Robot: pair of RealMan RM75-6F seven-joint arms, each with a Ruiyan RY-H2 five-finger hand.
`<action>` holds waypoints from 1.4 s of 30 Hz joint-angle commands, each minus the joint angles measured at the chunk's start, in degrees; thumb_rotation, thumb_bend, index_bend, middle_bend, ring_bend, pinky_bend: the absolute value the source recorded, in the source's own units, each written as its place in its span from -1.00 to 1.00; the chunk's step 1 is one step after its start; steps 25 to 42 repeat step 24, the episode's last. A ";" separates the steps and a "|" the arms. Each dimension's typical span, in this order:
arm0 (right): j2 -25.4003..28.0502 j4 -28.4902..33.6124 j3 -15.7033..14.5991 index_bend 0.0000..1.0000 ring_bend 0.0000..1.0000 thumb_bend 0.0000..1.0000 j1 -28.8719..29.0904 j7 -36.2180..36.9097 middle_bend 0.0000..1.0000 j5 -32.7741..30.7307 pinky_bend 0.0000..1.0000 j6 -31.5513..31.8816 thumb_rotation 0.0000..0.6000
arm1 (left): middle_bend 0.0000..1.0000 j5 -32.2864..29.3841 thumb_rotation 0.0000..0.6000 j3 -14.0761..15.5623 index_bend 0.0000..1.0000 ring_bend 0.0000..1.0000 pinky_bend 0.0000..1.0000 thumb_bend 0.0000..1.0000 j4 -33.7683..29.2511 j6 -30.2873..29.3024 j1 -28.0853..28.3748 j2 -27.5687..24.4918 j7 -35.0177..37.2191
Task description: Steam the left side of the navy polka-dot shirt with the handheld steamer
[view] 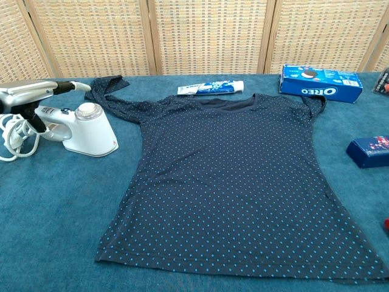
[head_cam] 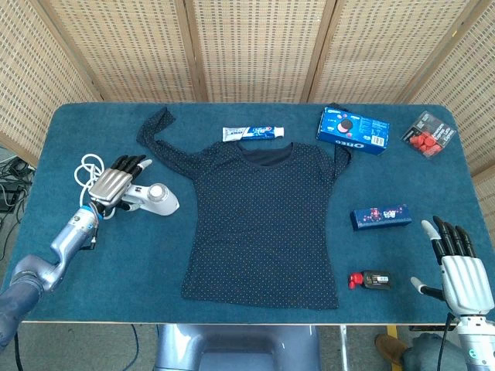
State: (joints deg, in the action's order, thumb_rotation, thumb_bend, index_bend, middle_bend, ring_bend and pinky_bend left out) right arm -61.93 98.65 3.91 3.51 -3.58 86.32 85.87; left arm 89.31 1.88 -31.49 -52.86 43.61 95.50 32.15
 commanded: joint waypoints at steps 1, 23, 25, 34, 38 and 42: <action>0.24 0.28 -0.22 -0.95 -1.00 -1.00 -0.19 0.33 -1.00 0.50 -1.00 0.37 1.00 | -1.00 -1.24 1.00 -0.33 -1.00 -1.00 -1.00 -1.00 -11.76 -3.01 -2.94 -7.11 -5.13; 1.75 0.36 -0.95 -0.89 -1.00 -1.00 -1.98 3.24 -1.00 4.98 -1.00 5.20 1.00 | -1.00 -12.66 1.00 -0.67 -1.00 -1.00 -1.00 -1.00 -62.29 -37.32 -29.89 -24.59 -38.38; 1.89 0.32 -0.94 -0.89 -1.00 -1.00 -1.99 3.61 -1.00 4.98 -1.00 5.21 1.00 | -1.00 -12.29 1.00 -0.34 -1.00 -1.00 -1.00 -1.00 -62.95 -38.35 -30.71 -24.90 -38.80; 1.89 0.32 -0.94 -0.89 -1.00 -1.00 -1.99 3.61 -1.00 4.98 -1.00 5.21 1.00 | -1.00 -12.29 1.00 -0.34 -1.00 -1.00 -1.00 -1.00 -62.95 -38.35 -30.71 -24.90 -38.80; 1.89 0.32 -0.94 -0.89 -1.00 -1.00 -1.99 3.61 -1.00 4.98 -1.00 5.21 1.00 | -1.00 -12.29 1.00 -0.34 -1.00 -1.00 -1.00 -1.00 -62.95 -38.35 -30.71 -24.90 -38.80; 1.89 0.32 -0.94 -0.89 -1.00 -1.00 -1.99 3.61 -1.00 4.98 -1.00 5.21 1.00 | -1.00 -12.29 1.00 -0.34 -1.00 -1.00 -1.00 -1.00 -62.95 -38.35 -30.71 -24.90 -38.80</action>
